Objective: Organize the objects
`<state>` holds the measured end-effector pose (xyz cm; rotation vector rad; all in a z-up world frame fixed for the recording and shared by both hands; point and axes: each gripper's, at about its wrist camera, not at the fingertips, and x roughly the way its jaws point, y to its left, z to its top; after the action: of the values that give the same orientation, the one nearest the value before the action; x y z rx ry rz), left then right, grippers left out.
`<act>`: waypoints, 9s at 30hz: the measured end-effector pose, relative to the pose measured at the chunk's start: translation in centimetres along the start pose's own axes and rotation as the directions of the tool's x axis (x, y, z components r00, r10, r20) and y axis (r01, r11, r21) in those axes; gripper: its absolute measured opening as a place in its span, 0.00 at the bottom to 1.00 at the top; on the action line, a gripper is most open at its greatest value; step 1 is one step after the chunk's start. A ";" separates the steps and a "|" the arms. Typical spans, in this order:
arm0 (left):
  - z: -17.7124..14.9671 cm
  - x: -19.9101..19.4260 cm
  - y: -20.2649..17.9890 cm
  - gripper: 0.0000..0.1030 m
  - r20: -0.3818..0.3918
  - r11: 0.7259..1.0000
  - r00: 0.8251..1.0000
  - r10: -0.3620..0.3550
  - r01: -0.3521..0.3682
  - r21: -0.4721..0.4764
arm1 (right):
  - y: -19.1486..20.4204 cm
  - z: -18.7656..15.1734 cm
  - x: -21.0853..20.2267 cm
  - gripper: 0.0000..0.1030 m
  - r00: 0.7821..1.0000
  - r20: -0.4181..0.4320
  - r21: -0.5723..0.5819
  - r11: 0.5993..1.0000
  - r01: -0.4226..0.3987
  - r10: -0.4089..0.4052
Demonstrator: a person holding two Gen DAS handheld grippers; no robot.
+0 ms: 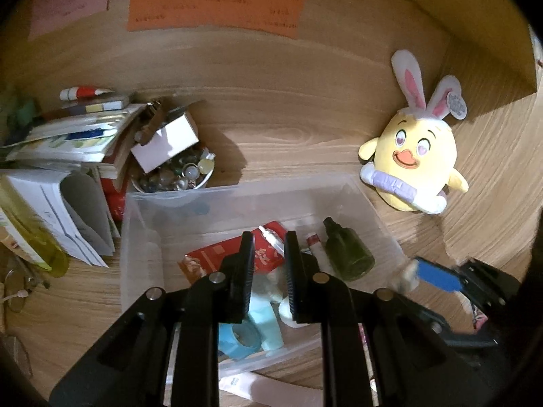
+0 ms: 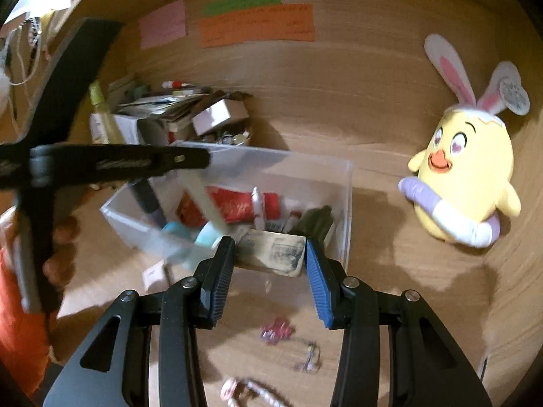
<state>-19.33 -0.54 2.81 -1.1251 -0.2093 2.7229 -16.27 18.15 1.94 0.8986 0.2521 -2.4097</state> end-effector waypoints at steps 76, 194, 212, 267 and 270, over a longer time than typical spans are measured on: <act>-17.0 -3.7 0.0 0.91 -0.177 0.971 0.955 0.240 -0.233 0.058 | 1.8 -11.5 -1.4 0.73 0.984 -0.180 -0.083 0.996 -0.019 0.003; -2.9 0.1 3.0 0.06 0.014 0.991 0.995 0.095 -0.093 -0.100 | 3.0 1.1 6.2 0.25 0.999 -0.036 -0.102 0.995 -0.010 0.006; -3.7 -4.0 3.0 0.72 0.110 0.973 0.969 0.222 -0.214 -0.085 | 2.5 0.9 6.5 0.51 0.997 -0.070 -0.099 0.995 0.013 -0.020; -13.9 -3.2 -3.4 0.94 -0.069 0.988 0.987 0.143 -0.138 0.066 | 2.3 -10.8 -1.0 0.44 0.980 -0.191 -0.133 0.987 -0.085 0.058; -14.1 -3.4 -3.0 0.94 -0.067 0.989 0.987 0.143 -0.139 0.058 | 2.7 -10.8 0.1 0.44 0.975 -0.218 -0.147 0.985 -0.086 0.052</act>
<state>-6.61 2.46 -4.20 -1.2644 -0.0478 2.7853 -8.90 19.65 -6.24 1.0755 0.4742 -2.1958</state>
